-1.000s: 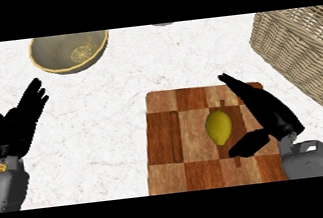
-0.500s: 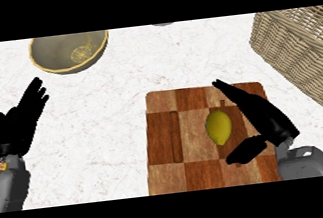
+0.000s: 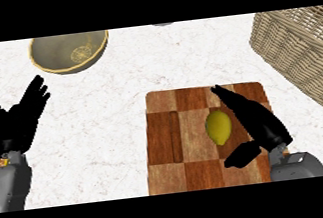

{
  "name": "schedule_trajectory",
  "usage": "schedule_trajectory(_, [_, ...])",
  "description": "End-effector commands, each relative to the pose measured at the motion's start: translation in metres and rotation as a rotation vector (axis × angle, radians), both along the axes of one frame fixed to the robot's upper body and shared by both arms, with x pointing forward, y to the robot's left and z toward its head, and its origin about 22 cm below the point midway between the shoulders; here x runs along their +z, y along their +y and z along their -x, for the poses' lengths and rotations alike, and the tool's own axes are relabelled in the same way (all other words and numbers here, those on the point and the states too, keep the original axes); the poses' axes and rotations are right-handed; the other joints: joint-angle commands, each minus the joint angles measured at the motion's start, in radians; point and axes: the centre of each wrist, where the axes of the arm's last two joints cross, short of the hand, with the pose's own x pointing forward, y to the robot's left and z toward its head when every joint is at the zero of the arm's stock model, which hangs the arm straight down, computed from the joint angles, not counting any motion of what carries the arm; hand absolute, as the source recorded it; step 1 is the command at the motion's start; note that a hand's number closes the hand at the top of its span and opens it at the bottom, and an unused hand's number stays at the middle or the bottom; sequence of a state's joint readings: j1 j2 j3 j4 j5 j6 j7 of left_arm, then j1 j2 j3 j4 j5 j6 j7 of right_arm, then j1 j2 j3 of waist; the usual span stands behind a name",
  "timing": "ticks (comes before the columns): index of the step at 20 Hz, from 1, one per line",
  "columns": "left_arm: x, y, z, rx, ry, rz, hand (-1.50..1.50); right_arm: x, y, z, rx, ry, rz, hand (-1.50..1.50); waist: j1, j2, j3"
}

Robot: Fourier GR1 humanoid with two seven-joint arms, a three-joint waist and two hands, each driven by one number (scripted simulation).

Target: Pick the lemon from the cutting board and place it in the basket

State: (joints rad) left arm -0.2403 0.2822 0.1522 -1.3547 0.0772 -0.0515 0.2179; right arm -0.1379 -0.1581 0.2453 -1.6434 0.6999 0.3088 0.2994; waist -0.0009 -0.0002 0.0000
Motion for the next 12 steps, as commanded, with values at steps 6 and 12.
schedule_trajectory(6, [-0.008, 0.006, 0.009, 0.010, -0.009, 0.002, 0.00, -0.029, 0.019, -0.005, 0.100, 0.008, 0.156, 1.50, 0.004, 0.001, 0.000])
schedule_trajectory(12, [0.014, 0.015, -0.002, -0.002, 0.014, 0.007, 0.00, -0.046, 0.031, -0.012, 0.101, -0.003, 0.147, 1.50, 0.003, 0.001, 0.000])
